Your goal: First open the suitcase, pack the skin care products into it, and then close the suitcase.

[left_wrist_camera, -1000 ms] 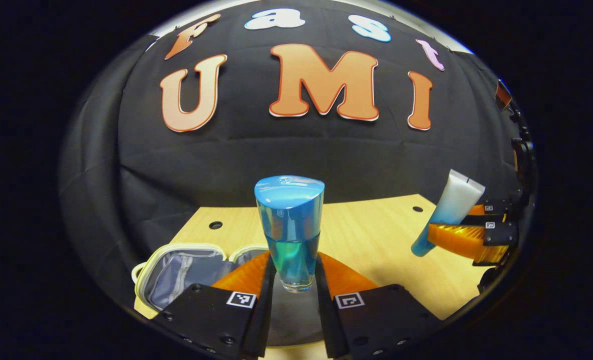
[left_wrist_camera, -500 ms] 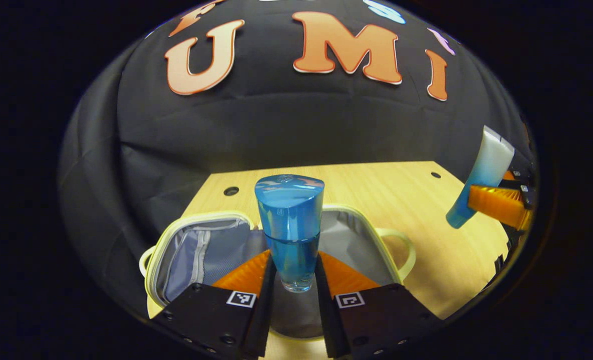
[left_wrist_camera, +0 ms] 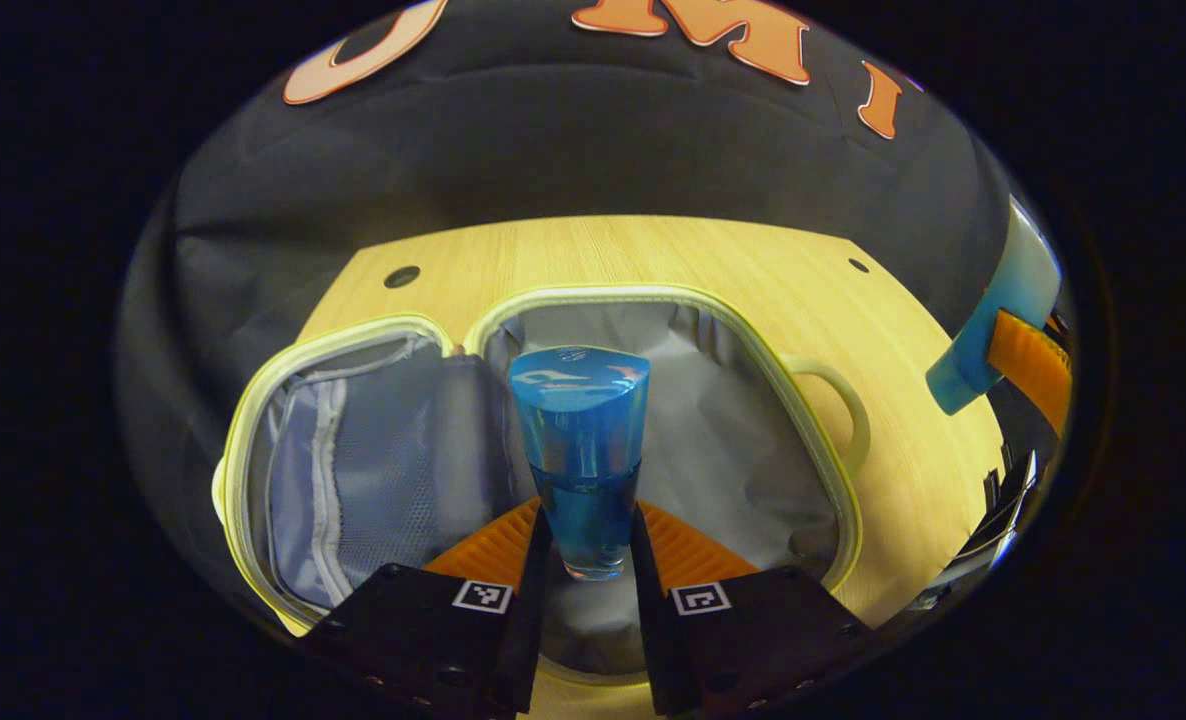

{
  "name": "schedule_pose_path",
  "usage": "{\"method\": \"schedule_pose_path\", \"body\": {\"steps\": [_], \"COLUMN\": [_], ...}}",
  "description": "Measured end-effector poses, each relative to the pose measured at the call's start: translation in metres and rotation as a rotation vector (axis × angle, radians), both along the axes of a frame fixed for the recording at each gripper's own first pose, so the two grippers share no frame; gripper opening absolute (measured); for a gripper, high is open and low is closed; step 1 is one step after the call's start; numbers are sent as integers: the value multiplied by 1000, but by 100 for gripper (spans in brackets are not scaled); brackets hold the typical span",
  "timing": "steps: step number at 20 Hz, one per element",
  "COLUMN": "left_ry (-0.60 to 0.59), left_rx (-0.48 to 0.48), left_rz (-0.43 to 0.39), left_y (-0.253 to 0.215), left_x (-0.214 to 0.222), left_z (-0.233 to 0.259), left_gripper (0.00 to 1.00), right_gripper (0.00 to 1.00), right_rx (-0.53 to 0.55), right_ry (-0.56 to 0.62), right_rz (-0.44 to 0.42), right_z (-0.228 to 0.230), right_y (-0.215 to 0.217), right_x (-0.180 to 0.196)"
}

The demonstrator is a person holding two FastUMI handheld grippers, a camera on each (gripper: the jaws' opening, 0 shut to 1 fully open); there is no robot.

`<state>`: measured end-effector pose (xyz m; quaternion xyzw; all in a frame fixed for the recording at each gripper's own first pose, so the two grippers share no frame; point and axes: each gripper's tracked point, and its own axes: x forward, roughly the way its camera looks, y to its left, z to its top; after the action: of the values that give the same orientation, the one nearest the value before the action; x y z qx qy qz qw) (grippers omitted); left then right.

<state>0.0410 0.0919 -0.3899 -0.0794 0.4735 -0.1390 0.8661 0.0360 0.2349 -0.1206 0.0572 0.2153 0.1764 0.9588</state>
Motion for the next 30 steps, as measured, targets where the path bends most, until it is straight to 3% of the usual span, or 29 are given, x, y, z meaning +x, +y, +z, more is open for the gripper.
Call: {"method": "schedule_pose_path", "body": {"steps": [9,14,15,16,19,22,23,30], "left_ry": [193,194,199,208,204,127,101,-24], "left_rx": [42,91,101,92,58,43,52,80], "left_rz": [-8,25,26,16,-18,3,20,175], "left_y": [-21,-19,-17,-20,-25,-23,-16,58], "left_x": [6,11,12,9,5,8,9,-4], "left_z": [-46,-42,-42,-41,-33,-16,-9,35], "left_gripper": [43,45,46,47,58,87,92,91], "right_gripper": [35,35,39,34,35,35,35,35], "right_rx": [13,21,27,34,63,67,66,95], "right_ry": [100,131,137,146,162,188,199,311], "right_rz": [-15,11,16,18,18,20,25,73], "right_z": [-26,-32,-32,-33,-31,-37,-39,-66], "right_y": [10,21,23,24,25,24,25,66], "right_x": [5,4,4,4,6,8,8,7]}}
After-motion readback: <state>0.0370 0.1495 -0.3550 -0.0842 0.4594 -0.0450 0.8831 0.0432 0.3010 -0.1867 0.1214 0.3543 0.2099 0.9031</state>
